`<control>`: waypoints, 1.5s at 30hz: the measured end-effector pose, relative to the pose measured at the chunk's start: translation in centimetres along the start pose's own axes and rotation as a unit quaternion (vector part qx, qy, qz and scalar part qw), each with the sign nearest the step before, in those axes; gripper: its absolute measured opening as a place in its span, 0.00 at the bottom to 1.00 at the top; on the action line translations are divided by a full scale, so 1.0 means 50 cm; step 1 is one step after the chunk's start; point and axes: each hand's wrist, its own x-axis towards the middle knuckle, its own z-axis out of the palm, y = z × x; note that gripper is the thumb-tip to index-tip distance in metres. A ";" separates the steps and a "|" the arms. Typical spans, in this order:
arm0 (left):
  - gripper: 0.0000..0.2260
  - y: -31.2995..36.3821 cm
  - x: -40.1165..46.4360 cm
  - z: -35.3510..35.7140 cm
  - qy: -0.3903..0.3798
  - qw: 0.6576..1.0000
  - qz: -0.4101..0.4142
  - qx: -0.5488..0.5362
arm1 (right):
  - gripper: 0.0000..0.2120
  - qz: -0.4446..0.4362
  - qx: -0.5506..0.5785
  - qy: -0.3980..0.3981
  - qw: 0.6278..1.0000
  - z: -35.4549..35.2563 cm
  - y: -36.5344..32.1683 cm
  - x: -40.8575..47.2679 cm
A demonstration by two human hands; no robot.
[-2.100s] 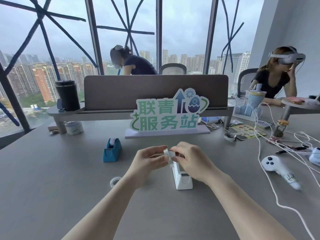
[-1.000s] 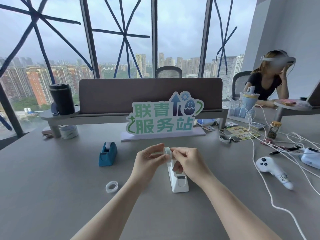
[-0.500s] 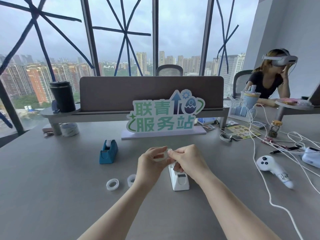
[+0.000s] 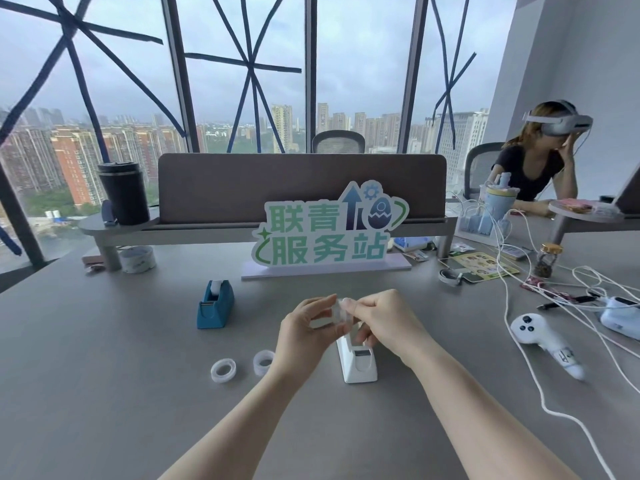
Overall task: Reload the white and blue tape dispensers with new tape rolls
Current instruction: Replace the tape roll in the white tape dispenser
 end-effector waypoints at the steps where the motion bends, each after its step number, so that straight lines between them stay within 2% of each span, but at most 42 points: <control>1: 0.22 -0.002 0.000 0.001 -0.002 1.000 -0.002 -0.001 | 0.18 -0.001 -0.005 -0.001 1.000 -0.002 0.003 0.001; 16: 0.22 -0.015 -0.003 0.005 -0.004 1.000 -0.015 -0.018 | 0.18 0.010 -0.042 -0.002 0.999 0.009 0.008 -0.002; 18: 0.21 -0.014 -0.001 0.000 -0.014 0.997 -0.039 -0.066 | 0.19 0.008 -0.015 -0.021 1.000 0.000 0.008 0.000; 20: 0.20 -0.007 0.001 -0.006 -0.043 0.988 -0.065 -0.134 | 0.15 -0.005 0.019 -0.033 0.999 -0.013 0.013 0.007; 24: 0.18 -0.002 0.005 -0.007 -0.087 0.978 -0.057 -0.182 | 0.13 -0.008 0.038 -0.072 0.997 -0.034 0.025 0.015; 27: 0.18 -0.002 0.006 -0.004 -0.092 0.979 -0.054 -0.175 | 0.13 -0.012 0.069 -0.099 0.993 -0.033 0.033 0.013; 31: 0.17 -0.011 0.003 0.003 -0.098 0.980 -0.061 -0.162 | 0.11 -0.017 0.056 -0.088 0.994 -0.029 0.041 0.018; 35: 0.06 -0.015 -0.008 0.004 -0.036 0.990 -0.092 -0.101 | 0.10 -0.007 0.066 -0.042 0.997 -0.029 0.058 0.030; 37: 0.10 -0.019 -0.011 0.007 -0.021 0.992 -0.118 -0.037 | 0.10 -0.008 0.082 -0.033 0.996 -0.027 0.068 0.037; 40: 0.21 -0.013 -0.011 0.019 -0.058 0.984 -0.168 -0.003 | 0.09 -0.014 0.086 -0.033 0.996 -0.018 0.077 0.047; 43: 0.19 -0.001 -0.007 0.033 -0.063 0.976 -0.206 -0.030 | 0.08 -0.025 0.084 -0.038 0.995 -0.012 0.082 0.055; 45: 0.13 -0.001 -0.002 0.040 -0.057 0.972 -0.223 -0.049 | 0.09 -0.035 0.072 -0.049 0.996 -0.016 0.085 0.059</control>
